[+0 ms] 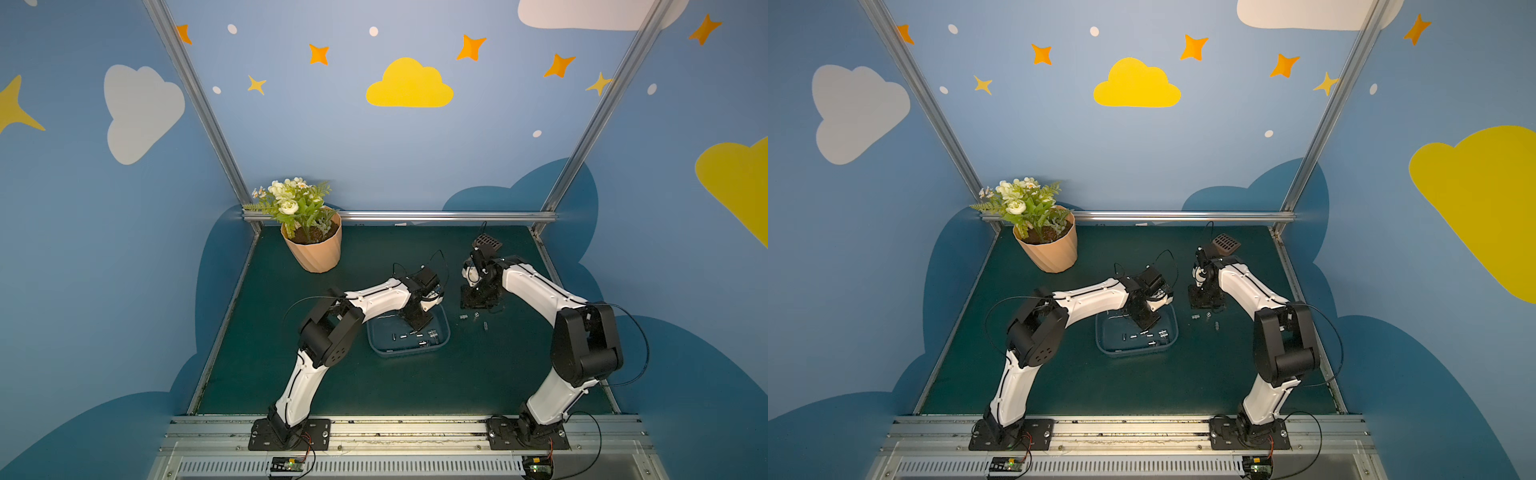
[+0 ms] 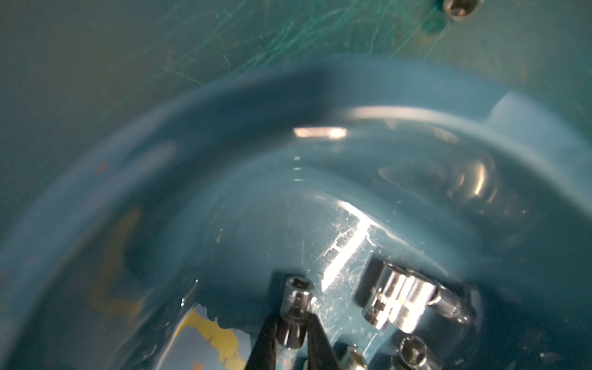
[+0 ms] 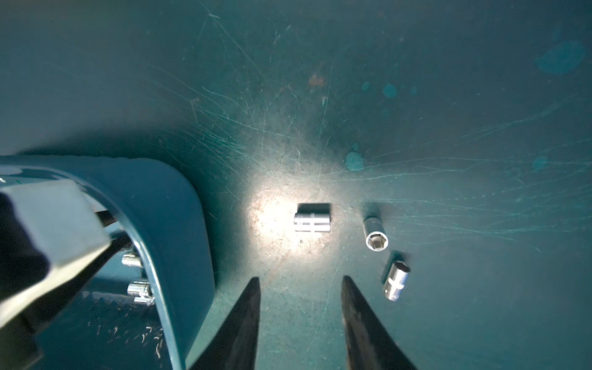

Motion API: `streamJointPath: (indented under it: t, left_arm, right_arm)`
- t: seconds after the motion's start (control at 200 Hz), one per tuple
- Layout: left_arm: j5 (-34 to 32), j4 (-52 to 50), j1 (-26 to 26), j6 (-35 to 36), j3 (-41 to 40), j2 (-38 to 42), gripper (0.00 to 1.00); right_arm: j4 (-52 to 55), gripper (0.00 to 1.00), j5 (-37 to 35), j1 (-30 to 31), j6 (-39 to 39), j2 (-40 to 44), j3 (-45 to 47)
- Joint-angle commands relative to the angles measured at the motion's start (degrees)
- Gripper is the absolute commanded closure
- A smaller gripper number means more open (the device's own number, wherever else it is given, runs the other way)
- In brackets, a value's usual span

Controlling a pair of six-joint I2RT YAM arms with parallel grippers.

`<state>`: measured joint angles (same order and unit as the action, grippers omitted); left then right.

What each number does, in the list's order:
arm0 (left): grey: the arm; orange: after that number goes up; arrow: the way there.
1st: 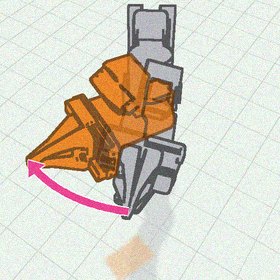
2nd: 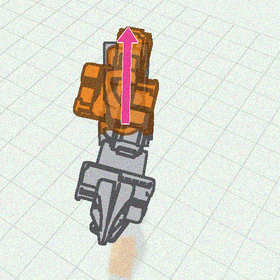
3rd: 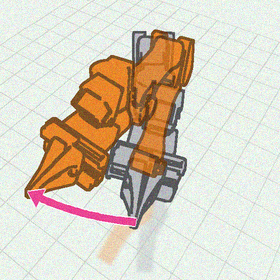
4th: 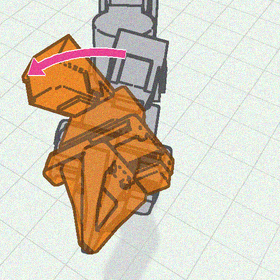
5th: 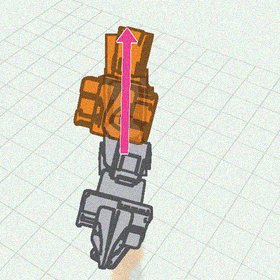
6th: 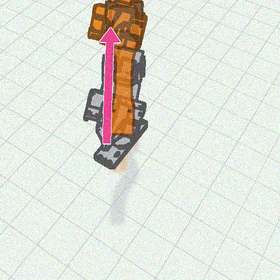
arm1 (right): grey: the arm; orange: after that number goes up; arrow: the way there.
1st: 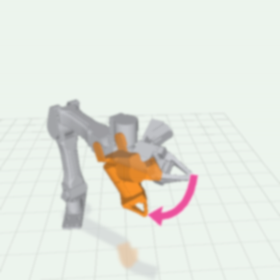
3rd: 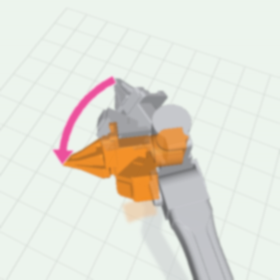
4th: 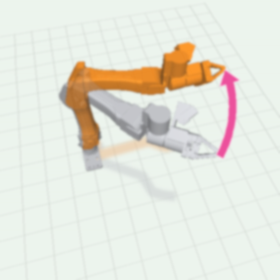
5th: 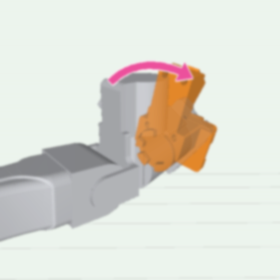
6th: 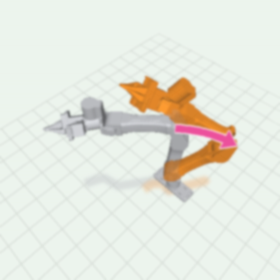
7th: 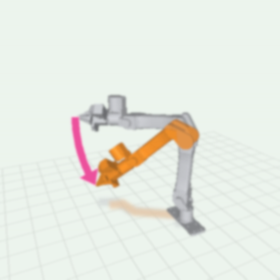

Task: Take out the socket from the storage box
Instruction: Pick up the socket head from the storage box.

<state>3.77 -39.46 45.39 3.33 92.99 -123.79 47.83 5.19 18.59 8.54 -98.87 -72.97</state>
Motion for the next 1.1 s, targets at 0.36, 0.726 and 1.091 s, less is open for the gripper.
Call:
streamJointPath:
  t: [0.36, 0.726, 1.091]
  left_arm:
    - [-0.5, 1.0, -0.2, -0.8, -0.7, -0.1, 0.65]
    - [2.4, 2.2, -0.2, -1.8, -1.0, -1.8, 0.80]
    - [1.7, 4.7, -1.1, -5.4, -3.9, 3.8, 0.90]
  right_arm:
    - [0.3, 0.58, 0.5, 0.2, -0.3, -0.1, 0.0]
    - [0.2, 0.58, 0.7, 0.3, -0.2, -0.1, 0.2]
    - [0.5, 0.58, 0.5, 0.3, -0.1, 1.0, 0.4]
